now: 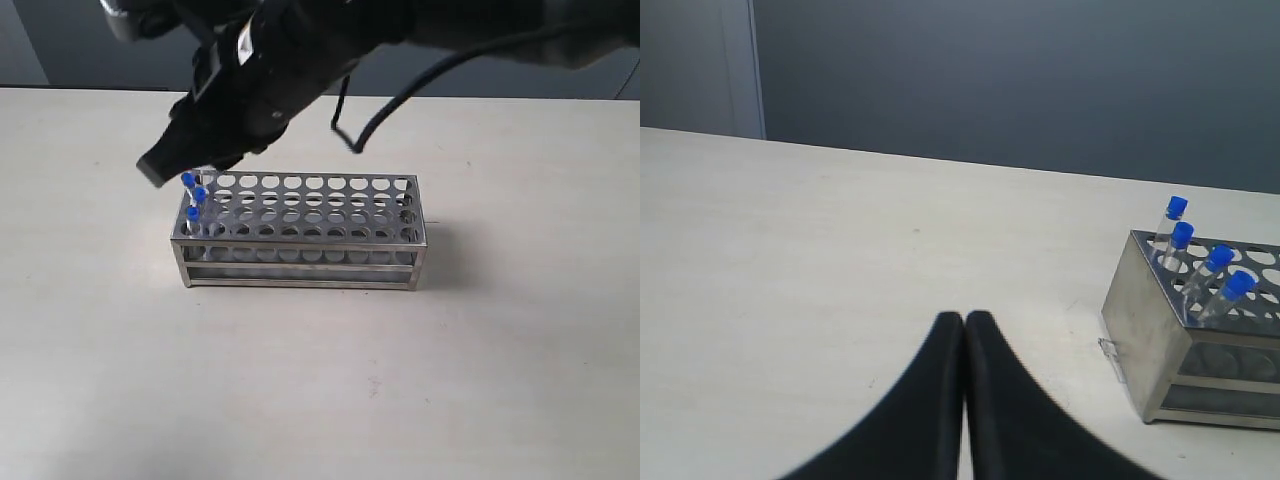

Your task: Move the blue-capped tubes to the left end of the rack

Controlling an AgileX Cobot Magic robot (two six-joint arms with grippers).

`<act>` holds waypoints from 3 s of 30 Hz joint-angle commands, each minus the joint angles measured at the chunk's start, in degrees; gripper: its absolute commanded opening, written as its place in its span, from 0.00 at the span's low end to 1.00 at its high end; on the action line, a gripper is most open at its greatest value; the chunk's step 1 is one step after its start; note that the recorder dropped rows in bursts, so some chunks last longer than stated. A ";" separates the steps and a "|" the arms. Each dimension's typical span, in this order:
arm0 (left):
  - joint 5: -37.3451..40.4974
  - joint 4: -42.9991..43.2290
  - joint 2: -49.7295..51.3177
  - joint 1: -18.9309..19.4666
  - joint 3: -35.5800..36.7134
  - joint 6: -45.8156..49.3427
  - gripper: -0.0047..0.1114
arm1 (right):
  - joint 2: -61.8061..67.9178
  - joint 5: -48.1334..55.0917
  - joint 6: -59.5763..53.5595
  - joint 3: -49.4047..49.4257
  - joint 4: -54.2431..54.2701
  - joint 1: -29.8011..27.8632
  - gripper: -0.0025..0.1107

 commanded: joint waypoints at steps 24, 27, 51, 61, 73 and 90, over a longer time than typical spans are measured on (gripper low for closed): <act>-0.06 0.03 -0.30 -0.65 -0.18 -0.02 0.05 | -31.10 31.19 13.14 0.46 -14.52 -0.10 0.13; -0.06 0.03 -0.30 -0.65 -0.18 -0.02 0.05 | -32.14 31.19 13.14 0.46 -15.76 -0.10 0.13; -0.06 0.03 -0.30 -0.65 -0.18 -0.02 0.05 | -77.21 -7.79 13.00 50.47 -3.70 -43.02 0.13; -0.06 0.03 -0.30 -0.65 -0.18 -0.02 0.05 | -101.19 -18.48 11.25 75.41 -3.80 -56.00 0.13; -0.06 0.47 -0.30 -0.65 -0.18 -0.02 0.05 | -101.19 -31.19 11.61 87.17 -0.57 -64.61 0.13; -0.06 0.47 -0.30 -0.65 -0.18 -0.02 0.05 | -101.19 -31.19 11.61 87.17 -0.82 -65.43 0.13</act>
